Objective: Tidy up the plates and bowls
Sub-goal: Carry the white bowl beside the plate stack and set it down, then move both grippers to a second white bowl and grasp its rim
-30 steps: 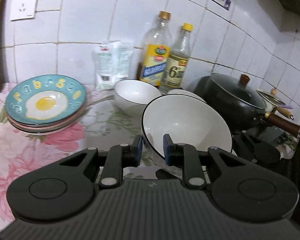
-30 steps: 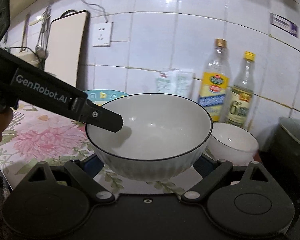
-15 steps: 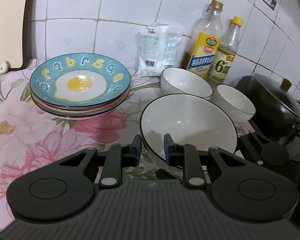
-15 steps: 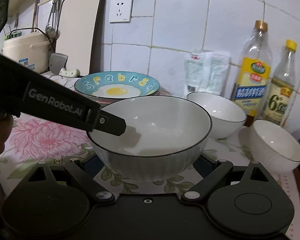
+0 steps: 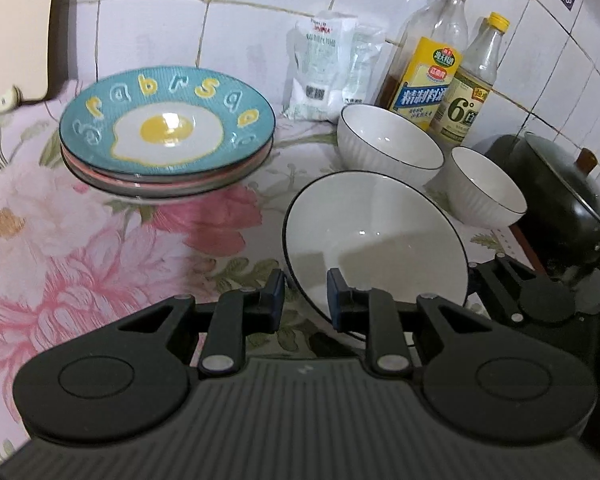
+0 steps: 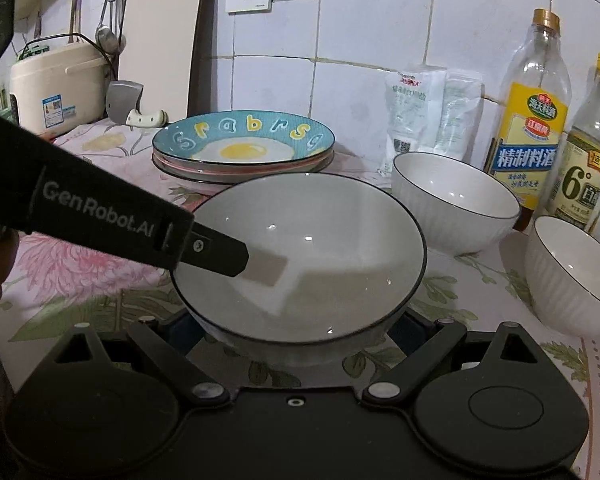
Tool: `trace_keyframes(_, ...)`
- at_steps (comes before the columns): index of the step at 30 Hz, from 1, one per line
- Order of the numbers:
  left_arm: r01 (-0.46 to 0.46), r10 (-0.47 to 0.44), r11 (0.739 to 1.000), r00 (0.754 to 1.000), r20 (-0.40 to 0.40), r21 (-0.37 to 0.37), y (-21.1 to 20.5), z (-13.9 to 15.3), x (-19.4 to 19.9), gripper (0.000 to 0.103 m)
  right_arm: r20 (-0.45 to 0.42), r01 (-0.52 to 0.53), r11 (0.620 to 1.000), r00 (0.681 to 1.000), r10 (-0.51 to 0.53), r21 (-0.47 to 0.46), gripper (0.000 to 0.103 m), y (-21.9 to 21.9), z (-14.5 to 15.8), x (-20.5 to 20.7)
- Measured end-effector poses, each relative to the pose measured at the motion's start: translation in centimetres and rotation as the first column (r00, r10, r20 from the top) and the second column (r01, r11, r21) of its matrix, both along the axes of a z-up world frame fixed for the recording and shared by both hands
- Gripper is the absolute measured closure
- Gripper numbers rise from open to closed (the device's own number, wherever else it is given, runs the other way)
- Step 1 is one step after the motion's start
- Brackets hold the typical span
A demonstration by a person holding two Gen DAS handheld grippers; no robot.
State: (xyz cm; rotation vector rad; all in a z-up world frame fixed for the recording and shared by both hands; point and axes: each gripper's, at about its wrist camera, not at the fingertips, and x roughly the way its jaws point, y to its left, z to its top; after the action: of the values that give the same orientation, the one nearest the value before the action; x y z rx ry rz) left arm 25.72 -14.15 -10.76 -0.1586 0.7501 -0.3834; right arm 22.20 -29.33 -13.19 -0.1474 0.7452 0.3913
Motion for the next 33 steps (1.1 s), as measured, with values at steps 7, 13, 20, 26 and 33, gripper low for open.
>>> trace_keyframes(7,0.008,-0.008,1.000,0.999,-0.031,-0.016,0.3,0.7,-1.1,0.075,0.048,0.004,1.000,0.999,-0.003,-0.023,0.006,-0.9,1.7,-2.4)
trace_keyframes(13,0.020,-0.020,1.000,1.000,-0.004,-0.015,0.7,2.3,-3.4,0.075,0.102,0.030,0.999,0.994,-0.033,0.032,0.006,-3.4,5.1,-5.2)
trace_keyframes(20,0.047,-0.046,0.999,0.997,0.053,-0.005,0.9,5.2,-6.5,0.073,0.125,0.071,0.996,0.989,-0.076,0.050,0.006,-5.9,8.3,-7.5)
trace_keyframes(26,0.089,-0.090,0.996,0.992,0.085,0.016,0.4,7.3,-8.8,0.071,0.144,0.085,0.996,0.986,-0.086,0.019,0.006,-7.3,10.4,-9.5)
trace_keyframes(33,0.147,-0.154,0.987,0.983,0.105,0.067,-1.5,10.1,-10.6,0.068,0.218,0.071,0.996,0.974,-0.059,-0.047,0.006,-8.3,12.9,-10.8)
